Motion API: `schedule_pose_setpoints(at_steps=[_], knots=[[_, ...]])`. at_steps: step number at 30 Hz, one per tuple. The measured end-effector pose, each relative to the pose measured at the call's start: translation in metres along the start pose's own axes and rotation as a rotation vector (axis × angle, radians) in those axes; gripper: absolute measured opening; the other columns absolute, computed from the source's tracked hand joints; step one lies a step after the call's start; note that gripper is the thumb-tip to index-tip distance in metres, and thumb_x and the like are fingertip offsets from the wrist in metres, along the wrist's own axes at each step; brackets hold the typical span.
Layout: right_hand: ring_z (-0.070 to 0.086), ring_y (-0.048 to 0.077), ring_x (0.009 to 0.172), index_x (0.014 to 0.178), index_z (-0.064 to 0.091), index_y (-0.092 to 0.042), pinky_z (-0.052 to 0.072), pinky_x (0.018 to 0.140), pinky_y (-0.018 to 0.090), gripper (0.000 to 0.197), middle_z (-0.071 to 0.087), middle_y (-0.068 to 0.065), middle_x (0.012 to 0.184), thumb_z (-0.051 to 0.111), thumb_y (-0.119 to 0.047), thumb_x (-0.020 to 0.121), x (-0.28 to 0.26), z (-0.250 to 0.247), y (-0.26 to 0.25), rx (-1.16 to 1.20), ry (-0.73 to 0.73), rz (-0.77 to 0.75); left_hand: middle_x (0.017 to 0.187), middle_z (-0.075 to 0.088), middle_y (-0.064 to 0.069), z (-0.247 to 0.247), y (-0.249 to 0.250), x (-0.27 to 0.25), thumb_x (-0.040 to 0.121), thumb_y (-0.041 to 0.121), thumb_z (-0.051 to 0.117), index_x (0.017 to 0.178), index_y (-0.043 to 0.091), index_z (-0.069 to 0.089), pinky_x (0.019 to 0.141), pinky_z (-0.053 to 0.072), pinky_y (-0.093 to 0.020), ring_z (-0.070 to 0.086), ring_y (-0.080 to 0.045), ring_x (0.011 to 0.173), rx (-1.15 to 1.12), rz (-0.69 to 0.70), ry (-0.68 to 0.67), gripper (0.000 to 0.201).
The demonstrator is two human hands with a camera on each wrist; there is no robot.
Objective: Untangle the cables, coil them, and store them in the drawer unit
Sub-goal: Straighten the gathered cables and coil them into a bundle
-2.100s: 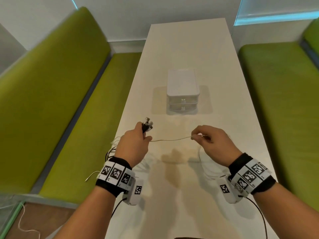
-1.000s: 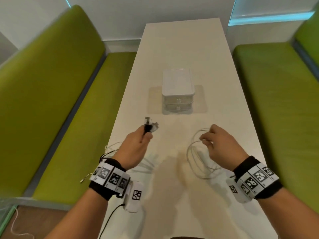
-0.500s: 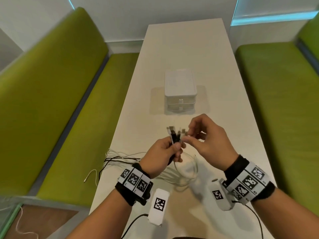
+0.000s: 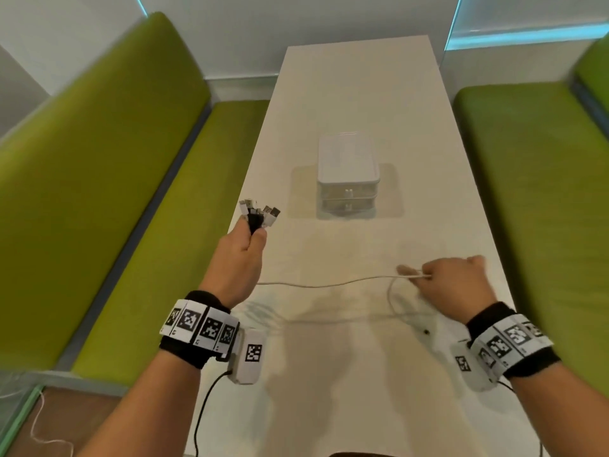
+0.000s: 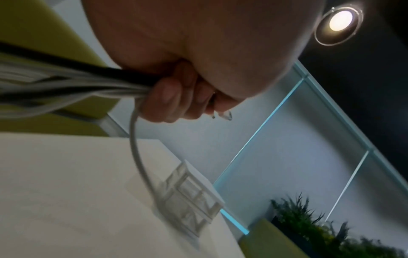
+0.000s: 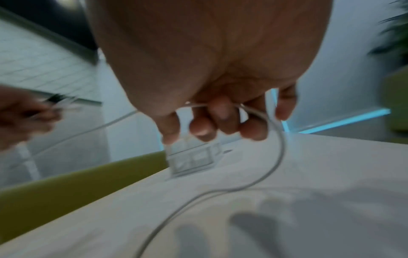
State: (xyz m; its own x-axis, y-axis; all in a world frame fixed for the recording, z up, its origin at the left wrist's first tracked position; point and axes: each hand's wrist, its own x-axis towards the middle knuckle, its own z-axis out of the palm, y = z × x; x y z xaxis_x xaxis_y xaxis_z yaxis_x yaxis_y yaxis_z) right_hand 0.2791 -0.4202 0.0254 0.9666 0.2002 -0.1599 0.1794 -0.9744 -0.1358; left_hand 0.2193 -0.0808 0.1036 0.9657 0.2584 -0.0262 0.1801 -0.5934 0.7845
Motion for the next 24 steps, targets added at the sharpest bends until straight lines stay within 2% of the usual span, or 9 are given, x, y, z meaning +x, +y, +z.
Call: schedule_pose_setpoints(at_steps=[3,5,8,12,15,17,19,22,24], knots=[[0.055,0.024,0.092,0.089,0.067,-0.023,0.032,0.096,0.046,0.042,0.061,-0.002,0.086,0.042,-0.056,0.096,0.009,-0.011,0.023,-0.115,0.008,0.274,0.065,0.051,-0.004,-0.002,-0.004,0.002,0.106,0.027,0.039,0.087,0.014,0.048,0.054,0.031,-0.037,0.04,-0.02,0.055,0.082,0.018,0.002,0.025],[0.051,0.026,0.111,0.119,0.059,-0.022,0.036,0.1,0.049,0.041,0.058,0.004,0.112,0.058,-0.05,0.088,0.008,-0.012,0.024,-0.114,0.012,0.266,0.066,0.051,-0.002,0.004,-0.006,0.001,0.106,0.03,0.038,0.087,0.02,0.047,0.055,0.033,-0.037,0.041,-0.019,0.056,0.083,0.021,-0.023,0.023],[0.035,0.026,0.137,0.147,0.037,-0.025,0.031,0.112,0.048,0.085,0.043,0.004,0.145,0.075,-0.045,0.074,0.0,-0.016,-0.007,0.167,-0.042,-0.013,0.068,0.05,0.005,0.018,-0.002,-0.006,0.103,0.037,0.038,0.096,0.026,0.051,0.059,0.043,-0.048,0.045,-0.018,0.06,-0.054,0.035,-0.136,0.017],[0.01,0.017,0.153,0.154,0.025,-0.027,0.006,0.126,0.048,0.099,0.03,-0.004,0.159,0.063,-0.067,0.072,-0.025,-0.023,-0.079,0.288,-0.015,-0.389,0.065,0.044,0.012,0.046,0.022,-0.025,0.095,0.028,0.045,0.1,0.021,0.054,0.064,0.044,-0.043,0.042,-0.011,0.06,-0.537,0.011,-0.329,0.012],[0.021,0.008,0.15,0.146,0.033,-0.038,0.005,0.124,0.048,0.091,0.044,-0.014,0.149,0.061,-0.08,0.071,-0.03,-0.027,-0.11,0.282,-0.05,-0.502,0.068,0.041,0.002,0.06,0.045,-0.035,0.095,0.02,0.044,0.1,0.015,0.056,0.064,0.044,-0.033,0.041,-0.011,0.059,-0.785,-0.001,-0.394,0.013],[0.051,-0.009,0.111,0.11,0.052,-0.05,0.033,0.107,0.034,0.047,0.061,-0.015,0.11,0.083,-0.051,0.075,-0.031,-0.034,-0.119,0.746,-0.108,-0.519,0.068,0.04,-0.001,0.062,0.055,-0.037,0.095,0.02,0.045,0.093,0.01,0.053,0.064,0.046,-0.03,0.039,-0.016,0.061,-0.884,0.005,-0.391,0.013],[0.06,-0.001,0.09,0.083,0.06,-0.047,0.047,0.09,0.03,0.04,0.063,-0.012,0.09,0.085,-0.017,0.076,-0.033,-0.032,-0.122,1.156,-0.171,-0.495,0.069,0.045,-0.003,0.059,0.062,-0.038,0.095,0.02,0.049,0.089,0.01,0.054,0.067,0.043,-0.035,0.039,-0.022,0.064,-1.033,-0.022,-0.383,0.013],[0.066,0.015,0.112,0.108,0.06,-0.048,0.054,0.1,0.044,0.056,0.068,0.001,0.111,0.076,-0.003,0.079,-0.041,-0.033,-0.133,1.341,-0.265,-0.505,0.071,0.052,-0.011,0.057,0.072,-0.035,0.103,0.018,0.041,0.086,0.008,0.056,0.082,0.05,-0.053,0.055,-0.031,0.069,-1.068,0.092,-0.468,0.024],[0.069,0.008,0.098,0.113,0.056,-0.048,0.058,0.087,0.042,0.051,0.068,0.003,0.104,0.072,-0.007,0.087,-0.038,-0.027,-0.137,1.202,-0.211,-0.467,0.068,0.048,-0.012,0.055,0.077,-0.029,0.107,0.02,0.035,0.085,0.006,0.049,0.09,0.052,-0.064,0.059,-0.036,0.068,-0.894,0.17,-0.512,0.03]])
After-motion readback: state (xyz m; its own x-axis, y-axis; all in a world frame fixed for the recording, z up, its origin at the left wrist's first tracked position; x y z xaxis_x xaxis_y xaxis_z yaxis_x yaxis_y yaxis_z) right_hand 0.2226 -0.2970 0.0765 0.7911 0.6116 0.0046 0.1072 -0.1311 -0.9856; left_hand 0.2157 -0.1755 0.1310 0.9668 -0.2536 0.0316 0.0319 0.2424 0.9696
